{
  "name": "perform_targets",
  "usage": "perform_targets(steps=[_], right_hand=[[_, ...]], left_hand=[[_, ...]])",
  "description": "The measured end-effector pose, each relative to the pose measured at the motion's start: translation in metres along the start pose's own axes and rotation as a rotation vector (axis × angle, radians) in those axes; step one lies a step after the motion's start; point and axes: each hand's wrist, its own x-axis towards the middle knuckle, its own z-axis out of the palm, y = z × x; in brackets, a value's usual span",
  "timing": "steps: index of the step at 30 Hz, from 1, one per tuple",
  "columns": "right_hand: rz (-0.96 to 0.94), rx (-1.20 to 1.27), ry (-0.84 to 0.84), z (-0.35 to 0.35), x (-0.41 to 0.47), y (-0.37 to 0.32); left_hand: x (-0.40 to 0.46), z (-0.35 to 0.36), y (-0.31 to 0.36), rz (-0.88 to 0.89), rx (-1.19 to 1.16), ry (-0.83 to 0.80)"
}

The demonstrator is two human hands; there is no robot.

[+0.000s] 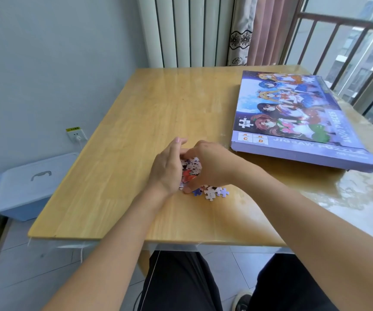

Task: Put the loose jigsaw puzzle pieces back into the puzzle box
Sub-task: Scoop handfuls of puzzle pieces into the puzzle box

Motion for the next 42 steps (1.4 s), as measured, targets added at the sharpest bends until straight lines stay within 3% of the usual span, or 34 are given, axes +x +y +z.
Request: perform_targets(steps=[6,11,19,30,38,40,42], right_hand=[[0.035,0.028,-0.064,-0.001,0.011,0.003],[0.018,-0.070,-0.192,-0.011,0.022,-0.007],[-0.072,-0.025,-0.214,-0.014,0.024,-0.017],[-0.075,0.055,-0.070,-0.010,0.013,-0.007],[-0.065,0.096,0.150,-0.018,0.013,0.006],[-0.034,0.168,0.209,-0.026,0.014,0.010],[0.004,0.424,0.235,-0.033,0.017,0.010]], left_hand=[[-0.003,0.000,0.012,-0.124,-0.399,0.204],[-0.002,-0.007,0.014,-0.193,-0.577,0.269],[-0.003,0.003,0.015,-0.236,-0.678,0.325],[-0.002,0.008,0.017,-0.229,-0.744,0.376],[-0.002,0.004,0.019,-0.251,-0.749,0.356],[-0.001,0.003,0.023,-0.262,-0.764,0.336],[0.002,0.004,0.027,-0.288,-0.796,0.316]])
